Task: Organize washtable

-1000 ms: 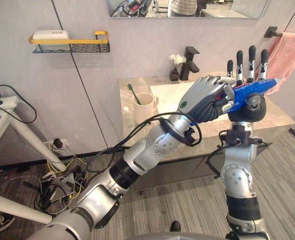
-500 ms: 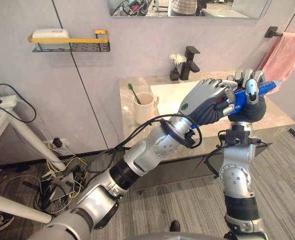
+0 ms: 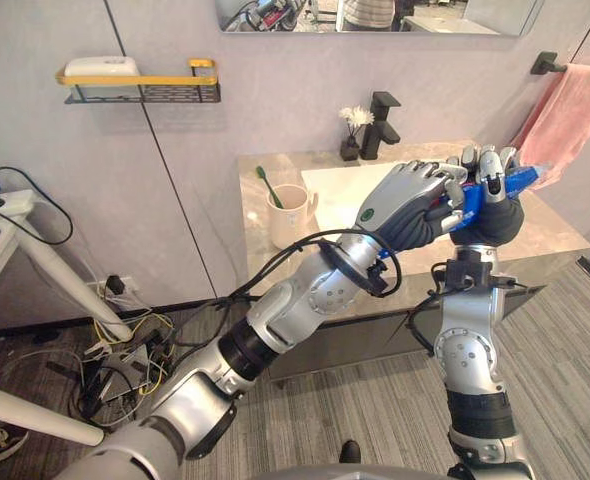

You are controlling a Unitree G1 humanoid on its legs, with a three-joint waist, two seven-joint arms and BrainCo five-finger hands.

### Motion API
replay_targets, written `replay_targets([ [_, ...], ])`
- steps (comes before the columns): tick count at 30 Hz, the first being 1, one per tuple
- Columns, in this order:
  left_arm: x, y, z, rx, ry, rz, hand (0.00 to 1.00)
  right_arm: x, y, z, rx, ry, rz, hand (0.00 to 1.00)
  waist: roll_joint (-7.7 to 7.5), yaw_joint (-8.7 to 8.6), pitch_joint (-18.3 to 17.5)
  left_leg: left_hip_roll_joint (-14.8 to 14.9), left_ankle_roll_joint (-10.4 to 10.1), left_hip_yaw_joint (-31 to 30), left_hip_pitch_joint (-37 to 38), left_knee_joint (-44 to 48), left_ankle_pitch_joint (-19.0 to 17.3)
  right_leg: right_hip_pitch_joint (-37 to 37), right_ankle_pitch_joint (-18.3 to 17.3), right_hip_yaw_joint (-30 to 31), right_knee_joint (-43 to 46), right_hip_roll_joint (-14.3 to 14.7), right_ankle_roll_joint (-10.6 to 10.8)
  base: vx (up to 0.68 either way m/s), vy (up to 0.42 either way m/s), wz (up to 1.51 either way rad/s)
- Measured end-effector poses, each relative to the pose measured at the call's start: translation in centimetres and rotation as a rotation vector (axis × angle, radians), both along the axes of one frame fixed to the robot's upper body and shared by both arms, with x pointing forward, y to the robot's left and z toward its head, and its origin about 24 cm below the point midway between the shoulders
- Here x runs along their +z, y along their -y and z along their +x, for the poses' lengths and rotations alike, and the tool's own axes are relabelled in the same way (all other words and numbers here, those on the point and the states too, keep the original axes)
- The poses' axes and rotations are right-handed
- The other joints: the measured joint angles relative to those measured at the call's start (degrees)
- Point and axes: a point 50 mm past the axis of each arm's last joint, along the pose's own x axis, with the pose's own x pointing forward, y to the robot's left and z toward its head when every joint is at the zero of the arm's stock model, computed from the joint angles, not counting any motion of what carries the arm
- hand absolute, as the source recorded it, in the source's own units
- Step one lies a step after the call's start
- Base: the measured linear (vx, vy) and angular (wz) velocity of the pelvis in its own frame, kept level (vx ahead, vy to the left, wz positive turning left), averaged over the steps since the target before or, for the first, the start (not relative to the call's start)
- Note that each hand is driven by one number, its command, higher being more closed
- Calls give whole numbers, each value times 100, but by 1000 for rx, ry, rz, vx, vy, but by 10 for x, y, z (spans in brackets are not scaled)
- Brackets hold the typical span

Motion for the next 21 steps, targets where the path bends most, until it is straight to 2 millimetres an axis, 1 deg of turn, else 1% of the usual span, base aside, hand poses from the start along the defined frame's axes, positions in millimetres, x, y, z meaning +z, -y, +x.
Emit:
replay_targets([
  [8, 1, -3, 1, 9, 3, 8, 0, -1, 2, 0, -14, -12, 6, 100, 2, 1, 6, 0, 0, 1, 2, 2, 0, 1, 0, 0, 1, 1, -1, 0, 0, 0],
  [15, 8, -13, 4, 38, 28, -14, 0, -2, 3, 0, -17, -14, 0, 100, 11, 5, 46, 0, 0, 3, 6, 6, -1, 5, -2, 1, 3, 8, -3, 0, 0, 0],
  [18, 21, -24, 7, 77, 51, -78, 0, -4, 3, -1, -21, -25, -3, 100, 16, 7, 88, 1, -1, 3, 14, 8, -1, 13, -6, 0, 4, 11, -9, 0, 0, 0],
  [20, 46, -49, 9, 158, 124, -215, 0, -17, 11, -5, -54, -76, 2, 100, 36, 6, 170, 1, -1, 3, 24, 24, 0, 21, -7, 0, 4, 10, -10, 0, 0, 0],
  [21, 50, -54, 9, 172, 138, -239, 0, -20, 13, -5, -62, -89, 3, 100, 42, 8, 175, 1, -1, 1, 24, 33, 0, 21, -8, -2, 4, 10, -11, 0, 0, 0],
])
